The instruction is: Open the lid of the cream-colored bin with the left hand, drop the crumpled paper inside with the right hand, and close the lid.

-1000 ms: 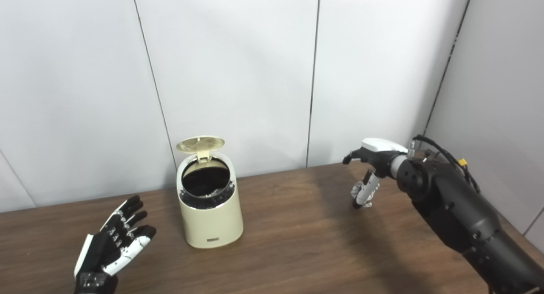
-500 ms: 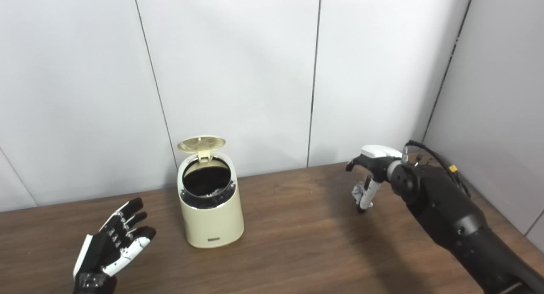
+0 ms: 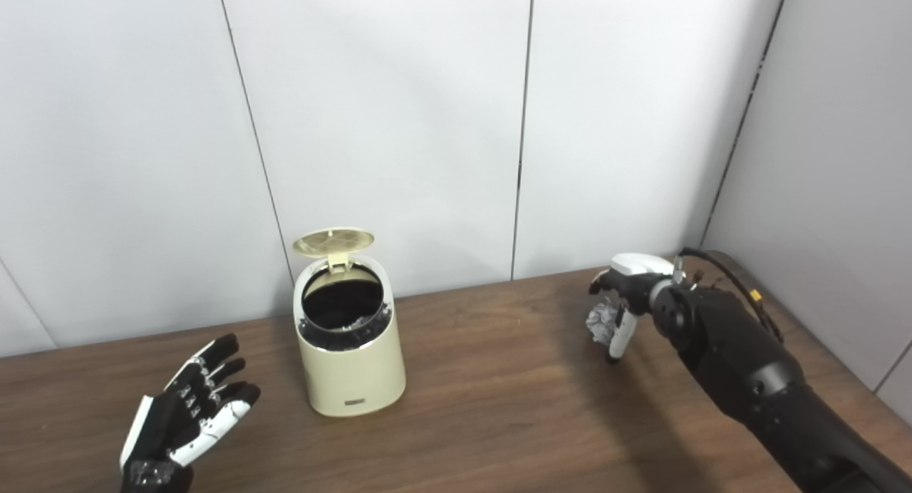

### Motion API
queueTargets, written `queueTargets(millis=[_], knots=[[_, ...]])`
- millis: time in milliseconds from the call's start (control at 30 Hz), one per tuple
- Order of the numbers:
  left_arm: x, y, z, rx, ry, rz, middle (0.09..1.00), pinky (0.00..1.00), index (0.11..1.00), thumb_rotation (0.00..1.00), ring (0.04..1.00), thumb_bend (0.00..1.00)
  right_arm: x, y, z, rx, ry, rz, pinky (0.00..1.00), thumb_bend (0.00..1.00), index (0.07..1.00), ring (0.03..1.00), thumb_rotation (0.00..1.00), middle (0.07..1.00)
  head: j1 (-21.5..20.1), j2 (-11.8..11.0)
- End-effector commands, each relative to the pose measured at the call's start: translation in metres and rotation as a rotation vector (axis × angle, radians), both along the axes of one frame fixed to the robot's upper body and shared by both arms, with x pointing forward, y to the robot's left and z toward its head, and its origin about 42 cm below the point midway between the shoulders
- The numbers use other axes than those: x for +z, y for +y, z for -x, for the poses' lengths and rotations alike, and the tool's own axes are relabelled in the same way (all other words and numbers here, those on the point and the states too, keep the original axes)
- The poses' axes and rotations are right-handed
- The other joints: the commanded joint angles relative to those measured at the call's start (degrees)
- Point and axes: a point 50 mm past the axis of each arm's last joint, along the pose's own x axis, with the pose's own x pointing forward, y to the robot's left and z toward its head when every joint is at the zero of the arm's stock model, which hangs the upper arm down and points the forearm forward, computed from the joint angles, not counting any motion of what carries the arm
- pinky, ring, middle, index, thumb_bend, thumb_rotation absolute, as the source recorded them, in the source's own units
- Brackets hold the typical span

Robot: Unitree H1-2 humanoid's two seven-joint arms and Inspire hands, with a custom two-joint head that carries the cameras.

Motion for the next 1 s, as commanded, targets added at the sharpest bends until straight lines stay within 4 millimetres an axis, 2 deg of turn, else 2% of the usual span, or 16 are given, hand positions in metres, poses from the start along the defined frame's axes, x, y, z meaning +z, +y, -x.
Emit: queueTargets(millis=[0, 167, 233, 400, 500, 667, 700, 733, 800, 900, 967], knots=[[0.019, 0.0, -0.006, -0.006, -0.08, -0.012, 0.888, 0.77, 0.889, 0.27, 0.851, 0.69, 0.03, -0.001, -0.009, -0.001, -0.108, 0.017, 0.68, 0.85, 0.837, 0.805, 0.1, 0.876, 0.06, 0.08], [0.02, 0.0, -0.005, -0.003, -0.077, -0.017, 0.89, 0.75, 0.888, 0.26, 0.848, 0.69, 0.025, -0.003, -0.008, -0.001, -0.102, -0.01, 0.69, 0.82, 0.8, 0.801, 0.06, 0.859, 0.24, 0.5], [0.021, 0.0, -0.004, -0.004, -0.077, -0.018, 0.889, 0.74, 0.885, 0.26, 0.844, 0.69, 0.025, -0.003, -0.007, 0.009, -0.104, -0.027, 0.69, 0.8, 0.782, 0.771, 0.03, 0.819, 0.26, 0.68], [0.02, 0.001, -0.005, -0.007, -0.081, -0.026, 0.88, 0.72, 0.883, 0.27, 0.835, 0.7, 0.023, -0.005, -0.006, 0.021, -0.102, -0.057, 0.6, 0.77, 0.726, 0.665, 0.0, 0.72, 0.35, 0.99], [0.02, 0.0, -0.004, -0.009, -0.077, -0.025, 0.88, 0.73, 0.884, 0.28, 0.835, 0.7, 0.02, -0.006, -0.007, 0.027, -0.115, -0.063, 0.58, 0.77, 0.679, 0.634, 0.0, 0.669, 0.46, 1.24], [0.019, -0.001, -0.003, -0.014, -0.074, -0.027, 0.877, 0.73, 0.881, 0.28, 0.831, 0.7, 0.021, -0.003, -0.006, 0.043, -0.138, -0.071, 0.57, 0.76, 0.656, 0.61, 0.0, 0.637, 0.47, 1.63], [0.019, -0.001, -0.003, -0.015, -0.073, -0.028, 0.878, 0.74, 0.882, 0.29, 0.834, 0.7, 0.022, -0.003, -0.006, 0.044, -0.142, -0.073, 0.56, 0.62, 0.561, 0.596, 0.07, 0.618, 0.47, 1.63], [0.019, -0.001, -0.003, -0.017, -0.071, -0.023, 0.879, 0.74, 0.882, 0.29, 0.835, 0.7, 0.023, -0.002, -0.006, 0.048, -0.148, -0.073, 0.56, 0.57, 0.528, 0.591, 0.1, 0.612, 0.55, 1.74], [0.019, -0.002, -0.003, -0.021, -0.071, -0.017, 0.878, 0.74, 0.881, 0.27, 0.835, 0.7, 0.025, 0.0, -0.005, 0.058, -0.164, -0.076, 0.6, 0.54, 0.512, 0.587, 0.02, 0.503, 0.59, 1.79], [0.019, -0.003, -0.003, -0.024, -0.066, -0.011, 0.88, 0.75, 0.88, 0.27, 0.839, 0.69, 0.026, 0.001, -0.005, 0.064, -0.184, -0.084, 0.58, 0.53, 0.47, 0.577, 0.0, 0.523, 0.66, 1.9], [0.019, -0.003, -0.003, -0.027, -0.064, -0.007, 0.879, 0.75, 0.879, 0.27, 0.839, 0.7, 0.028, 0.002, -0.004, 0.075, -0.201, -0.086, 0.49, 0.52, 0.47, 0.491, 0.0, 0.521, 0.76, 1.97]])
